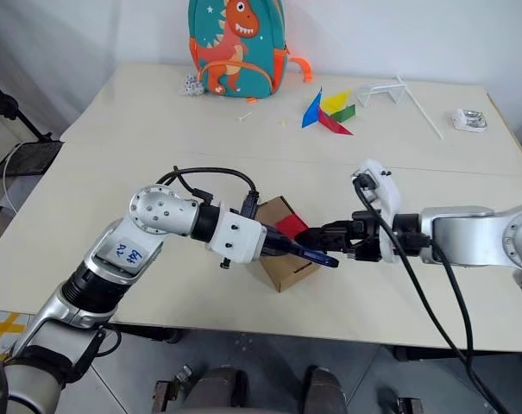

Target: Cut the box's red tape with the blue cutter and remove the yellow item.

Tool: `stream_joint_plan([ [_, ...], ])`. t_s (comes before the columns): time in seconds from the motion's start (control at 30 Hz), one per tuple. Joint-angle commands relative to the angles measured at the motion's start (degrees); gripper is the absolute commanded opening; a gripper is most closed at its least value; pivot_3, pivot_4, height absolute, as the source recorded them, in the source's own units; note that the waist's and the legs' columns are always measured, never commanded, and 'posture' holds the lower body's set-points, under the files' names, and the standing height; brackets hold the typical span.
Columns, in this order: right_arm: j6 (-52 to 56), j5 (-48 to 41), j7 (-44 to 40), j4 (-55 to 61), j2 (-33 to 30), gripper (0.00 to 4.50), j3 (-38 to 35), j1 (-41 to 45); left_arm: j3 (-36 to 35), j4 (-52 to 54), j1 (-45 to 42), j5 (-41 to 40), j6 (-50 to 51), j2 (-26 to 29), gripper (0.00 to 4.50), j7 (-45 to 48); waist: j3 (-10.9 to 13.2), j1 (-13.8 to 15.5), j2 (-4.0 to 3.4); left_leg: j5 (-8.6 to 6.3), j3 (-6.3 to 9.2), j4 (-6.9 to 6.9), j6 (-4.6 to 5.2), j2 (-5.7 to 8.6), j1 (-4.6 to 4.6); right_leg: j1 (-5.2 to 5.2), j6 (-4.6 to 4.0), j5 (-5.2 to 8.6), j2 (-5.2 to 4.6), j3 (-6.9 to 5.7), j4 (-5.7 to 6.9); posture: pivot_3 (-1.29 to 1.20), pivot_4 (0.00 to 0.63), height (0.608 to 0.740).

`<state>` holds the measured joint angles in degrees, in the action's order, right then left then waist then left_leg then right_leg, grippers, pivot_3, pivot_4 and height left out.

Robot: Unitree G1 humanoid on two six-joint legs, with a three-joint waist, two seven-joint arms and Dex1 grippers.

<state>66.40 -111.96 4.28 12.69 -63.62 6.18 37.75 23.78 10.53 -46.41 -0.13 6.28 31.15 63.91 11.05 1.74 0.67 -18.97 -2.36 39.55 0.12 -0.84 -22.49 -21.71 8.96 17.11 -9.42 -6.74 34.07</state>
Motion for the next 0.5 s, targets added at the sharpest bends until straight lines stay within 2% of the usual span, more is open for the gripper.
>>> stream_joint_plan([
  [0.03,1.2,-1.0,0.4,0.0,1.8,4.46,-0.6,1.2,-0.9,1.3,-1.1,0.4,0.5,-0.5,0.44,-0.6,0.0,0.0,0.0,0.0,0.0,0.0,0.0,0.0,0.0,0.0,0.0,0.0,0.0,-0.01,0.0,0.0,0.15,0.74],
  [0.5,2.2,-1.0,3.0,-0.2,5.6,4.46,-0.2,1.1,-1.7,0.7,-1.6,0.2,0.8,-0.6,0.44,-0.1,0.0,0.0,0.0,0.0,0.03,0.12,0.01,-0.01,0.0,0.01,-0.01,-0.03,0.0,-0.01,0.09,0.0,0.15,0.74],
])
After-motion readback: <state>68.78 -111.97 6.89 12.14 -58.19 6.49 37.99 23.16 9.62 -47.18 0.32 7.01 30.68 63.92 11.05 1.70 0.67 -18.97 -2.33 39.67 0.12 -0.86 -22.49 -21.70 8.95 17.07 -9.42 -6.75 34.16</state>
